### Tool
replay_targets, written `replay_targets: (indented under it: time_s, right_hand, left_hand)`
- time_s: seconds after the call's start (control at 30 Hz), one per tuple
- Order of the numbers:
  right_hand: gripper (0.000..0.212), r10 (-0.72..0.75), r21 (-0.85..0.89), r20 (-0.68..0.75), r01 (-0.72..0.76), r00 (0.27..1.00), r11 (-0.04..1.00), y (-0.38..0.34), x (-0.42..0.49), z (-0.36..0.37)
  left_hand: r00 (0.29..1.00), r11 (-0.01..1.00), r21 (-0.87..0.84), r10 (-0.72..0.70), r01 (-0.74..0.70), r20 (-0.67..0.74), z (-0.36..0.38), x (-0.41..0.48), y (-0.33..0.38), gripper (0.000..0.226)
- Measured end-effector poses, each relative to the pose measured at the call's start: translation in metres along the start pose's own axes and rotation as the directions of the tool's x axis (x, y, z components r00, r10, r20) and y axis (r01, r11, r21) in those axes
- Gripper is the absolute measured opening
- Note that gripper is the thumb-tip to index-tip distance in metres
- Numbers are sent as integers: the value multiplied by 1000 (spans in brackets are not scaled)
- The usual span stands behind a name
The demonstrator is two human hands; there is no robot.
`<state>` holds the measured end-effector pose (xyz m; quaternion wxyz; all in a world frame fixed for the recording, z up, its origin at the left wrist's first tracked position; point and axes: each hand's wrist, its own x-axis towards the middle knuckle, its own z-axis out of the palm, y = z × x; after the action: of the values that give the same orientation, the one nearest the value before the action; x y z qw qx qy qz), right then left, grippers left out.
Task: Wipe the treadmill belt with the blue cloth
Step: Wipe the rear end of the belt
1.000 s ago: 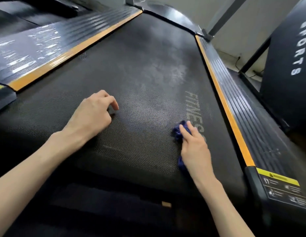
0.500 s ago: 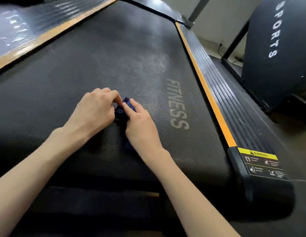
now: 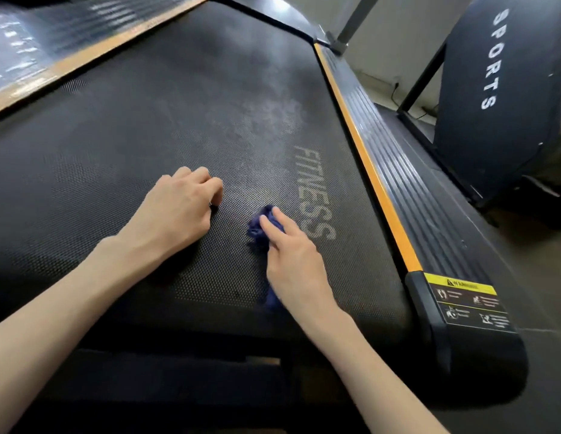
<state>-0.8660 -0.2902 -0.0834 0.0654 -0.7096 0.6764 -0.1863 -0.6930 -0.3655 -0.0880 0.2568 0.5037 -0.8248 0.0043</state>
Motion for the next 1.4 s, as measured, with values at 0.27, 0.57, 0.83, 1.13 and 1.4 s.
replay_targets:
  time_s: [0.27,0.57,0.83,1.13,1.4]
  right_hand:
    - [47,284,-163,-140,-305,949,938,122,21,-39]
    - [41,235,-54,-151,-246,960,968,130,45,-38]
    - [41,212,-26,-199,-222,957,975,138,48,-35]
    - [37,146,62,-198,-136,969,989,117,67,-25]
    - [40,-336,142,-16,335,942,931,97,30,-31]
  left_hand:
    - [998,999,27,34,-33,-44,6,-6,-2,30]
    - [997,995,76,70,-66,-41,10,-8,-6,31]
    - [997,998,48,53,-50,-57,11,-6,-6,31]
    - [997,994,101,57,-52,-49,13,-9,-5,23]
    - [996,991,120,70,-64,-48,12,-7,-3,30]
